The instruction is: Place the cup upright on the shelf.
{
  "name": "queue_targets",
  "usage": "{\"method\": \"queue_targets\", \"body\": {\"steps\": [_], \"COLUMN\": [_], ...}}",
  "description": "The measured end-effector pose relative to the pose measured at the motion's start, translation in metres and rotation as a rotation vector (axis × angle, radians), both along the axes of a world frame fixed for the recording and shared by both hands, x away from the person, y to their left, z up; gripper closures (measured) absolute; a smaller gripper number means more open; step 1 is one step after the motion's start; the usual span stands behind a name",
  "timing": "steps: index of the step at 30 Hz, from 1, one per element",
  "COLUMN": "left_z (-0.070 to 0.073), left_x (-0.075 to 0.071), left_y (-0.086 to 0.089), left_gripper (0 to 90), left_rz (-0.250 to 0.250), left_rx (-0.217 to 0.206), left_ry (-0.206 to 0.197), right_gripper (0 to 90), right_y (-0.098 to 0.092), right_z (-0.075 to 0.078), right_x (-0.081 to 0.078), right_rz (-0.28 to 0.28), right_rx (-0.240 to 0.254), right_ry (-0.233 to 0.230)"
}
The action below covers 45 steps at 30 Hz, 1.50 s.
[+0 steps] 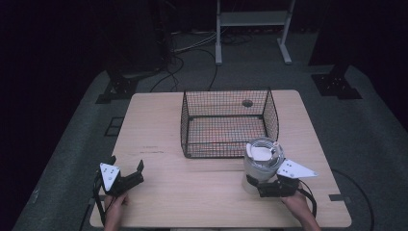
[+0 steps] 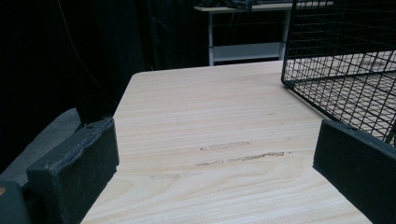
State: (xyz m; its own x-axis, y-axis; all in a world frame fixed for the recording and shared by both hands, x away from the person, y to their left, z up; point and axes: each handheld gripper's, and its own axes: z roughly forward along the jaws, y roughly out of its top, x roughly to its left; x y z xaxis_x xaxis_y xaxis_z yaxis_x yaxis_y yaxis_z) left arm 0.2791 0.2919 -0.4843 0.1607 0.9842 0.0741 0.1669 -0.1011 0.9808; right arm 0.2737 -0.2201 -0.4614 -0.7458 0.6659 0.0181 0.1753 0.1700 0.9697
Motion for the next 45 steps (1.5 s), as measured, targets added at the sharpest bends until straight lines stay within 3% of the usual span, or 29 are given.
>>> {"method": "queue_targets", "body": {"steps": [5,10,19,31,45], "left_z": [0.0,0.0,0.0,0.0,0.0], "left_x": [0.0,0.0,0.0,0.0,0.0], "left_y": [0.0,0.0,0.0,0.0,0.0], "left_gripper": [0.0,0.0,0.0,0.0,0.0], "left_rz": [0.0,0.0,0.0,0.0,-0.001], "left_rx": [0.0,0.0,0.0,-0.002,-0.006], "left_ry": [-0.001,0.0,0.0,0.0,0.001], "right_gripper": [8.7,8.7,8.7,8.7,8.7], "right_y": [-0.002,-0.005,-0.012,-0.009,0.003], "right_z": [0.0,0.0,0.011,0.037,0.082], "right_x": [0.0,-0.002,0.0,0.003,0.014], "right_rz": [0.002,0.006,0.006,0.03,0.074], "right_rx": [-0.003,0.032,0.077,0.075,0.079], "right_ry": [-0.006,0.014,0.007,-0.01,-0.019]}}
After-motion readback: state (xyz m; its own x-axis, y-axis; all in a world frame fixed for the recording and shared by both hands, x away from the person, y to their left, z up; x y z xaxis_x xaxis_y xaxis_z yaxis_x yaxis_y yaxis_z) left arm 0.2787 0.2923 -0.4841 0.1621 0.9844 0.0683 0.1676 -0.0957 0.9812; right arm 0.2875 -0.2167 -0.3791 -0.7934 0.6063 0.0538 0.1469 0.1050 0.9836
